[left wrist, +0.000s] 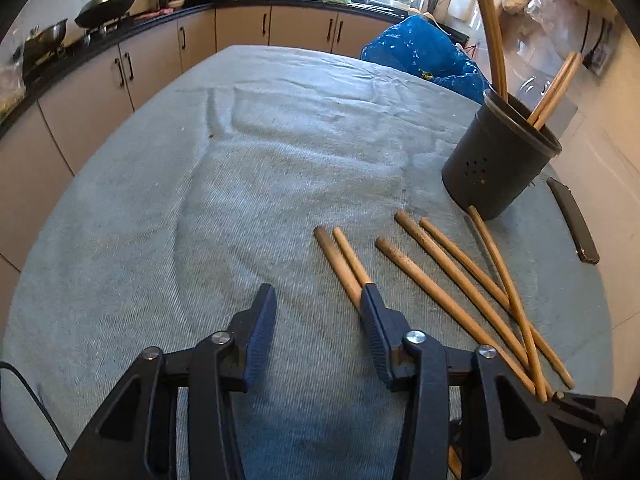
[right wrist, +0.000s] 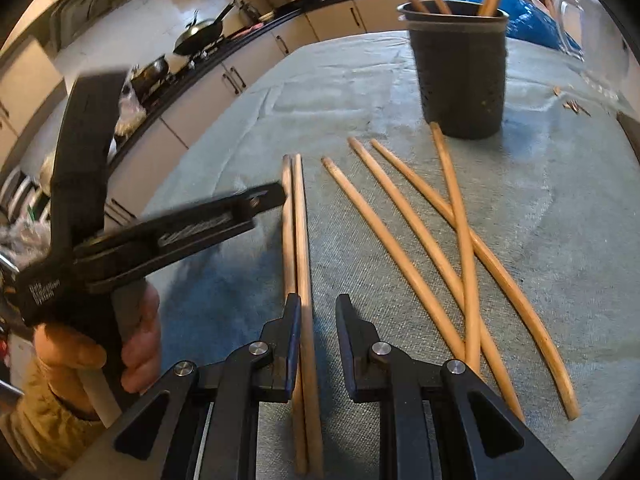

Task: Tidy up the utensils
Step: 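Return the right gripper to the remaining chopsticks on the table, then grasp a third wooden chopstick upright with the right gripper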

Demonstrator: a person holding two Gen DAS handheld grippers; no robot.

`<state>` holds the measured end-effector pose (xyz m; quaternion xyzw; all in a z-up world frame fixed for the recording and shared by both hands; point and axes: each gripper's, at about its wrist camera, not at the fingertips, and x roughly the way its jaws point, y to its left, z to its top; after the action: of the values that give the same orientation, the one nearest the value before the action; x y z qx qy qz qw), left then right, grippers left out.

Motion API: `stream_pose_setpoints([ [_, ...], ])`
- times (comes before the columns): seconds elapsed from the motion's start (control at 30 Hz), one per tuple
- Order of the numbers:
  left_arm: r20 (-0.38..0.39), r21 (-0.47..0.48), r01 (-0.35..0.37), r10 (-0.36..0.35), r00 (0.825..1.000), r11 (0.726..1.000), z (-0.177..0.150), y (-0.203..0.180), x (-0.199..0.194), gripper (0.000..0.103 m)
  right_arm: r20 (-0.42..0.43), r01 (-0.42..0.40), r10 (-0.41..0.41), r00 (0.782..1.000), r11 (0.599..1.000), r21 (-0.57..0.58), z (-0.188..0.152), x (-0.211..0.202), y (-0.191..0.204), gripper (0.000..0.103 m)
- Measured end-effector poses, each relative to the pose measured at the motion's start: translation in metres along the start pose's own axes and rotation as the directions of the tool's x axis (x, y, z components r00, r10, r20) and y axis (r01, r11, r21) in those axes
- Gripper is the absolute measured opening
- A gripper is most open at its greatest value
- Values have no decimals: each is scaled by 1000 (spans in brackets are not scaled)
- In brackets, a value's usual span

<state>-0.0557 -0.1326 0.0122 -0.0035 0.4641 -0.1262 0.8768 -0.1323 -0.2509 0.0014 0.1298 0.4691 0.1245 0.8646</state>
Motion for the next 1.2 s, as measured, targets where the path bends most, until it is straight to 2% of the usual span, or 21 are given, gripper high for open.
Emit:
stream_pose_setpoints([
  [0.07, -3, 3, 12, -12, 1000, 1000, 1, -1, 0, 32, 7, 23, -23, 1000, 999, -34, -2, -1, 5, 19],
  [0.2, -4, -2, 2, -2, 1000, 1000, 0, 3, -1, 32, 18, 92, -91, 996, 990, -104, -5, -2, 14, 20],
  [0.27, -5, -8, -4, 4, 1000, 1000, -2, 3, -3, 32, 30, 137, -134, 991, 981, -140, -7, -2, 18, 28],
  [0.43, 6, -5, -25, 25, 1000, 1000, -1, -2, -2, 34, 54, 203, -195, 979, 952, -231, -14, 3, 31, 29],
  [0.5, 1, -5, -18, 18, 1000, 1000, 2, -4, 0, 34, 56, 220, -213, 975, 943, -251, -16, 1, 31, 27],
  [0.57, -2, 8, -17, 17, 1000, 1000, 3, -8, 3, 36, 50, 245, -239, 970, 946, -213, -15, -3, 23, 11],
  [0.6, -4, 14, -18, 18, 1000, 1000, 3, -10, 4, 36, 49, 249, -244, 968, 950, -186, -15, -7, 17, 10],
  [0.63, -17, 31, -37, 37, 999, 999, 3, -15, 7, 36, 47, 251, -247, 968, 956, -154, -16, -10, 10, 10],
  [0.73, 25, 119, -117, 115, 993, 986, -5, -34, 9, 37, 38, 237, -234, 971, 968, -80, -21, -23, -8, 10],
  [0.77, 42, 137, -120, 115, 993, 983, -8, -39, 8, 32, 35, 230, -228, 973, 971, -66, -24, -27, -11, 10],
  [0.8, 44, 143, -110, 104, 994, 984, -10, -41, 7, 26, 33, 227, -225, 974, 972, -60, -26, -28, -13, 10],
  [0.83, 38, 150, -89, 85, 996, 985, -11, -41, 6, 14, 32, 225, -223, 974, 973, -58, -26, -29, -13, 10],
  [0.9, 15, 164, -65, 63, 998, 984, -14, -39, 2, 7, 24, 219, -218, 976, 974, -52, -27, -31, -12, 10],
  [1.03, -47, 205, 2, 8, 999, 979, -28, -16, -15, 7, -29, 156, -157, 987, 987, -22, -33, -31, -11, 8],
  [1.2, -139, 219, 90, -61, 988, 972, -41, 13, -33, 7, -106, 85, -85, 991, 996, -8, -49, -44, -9, 9],
])
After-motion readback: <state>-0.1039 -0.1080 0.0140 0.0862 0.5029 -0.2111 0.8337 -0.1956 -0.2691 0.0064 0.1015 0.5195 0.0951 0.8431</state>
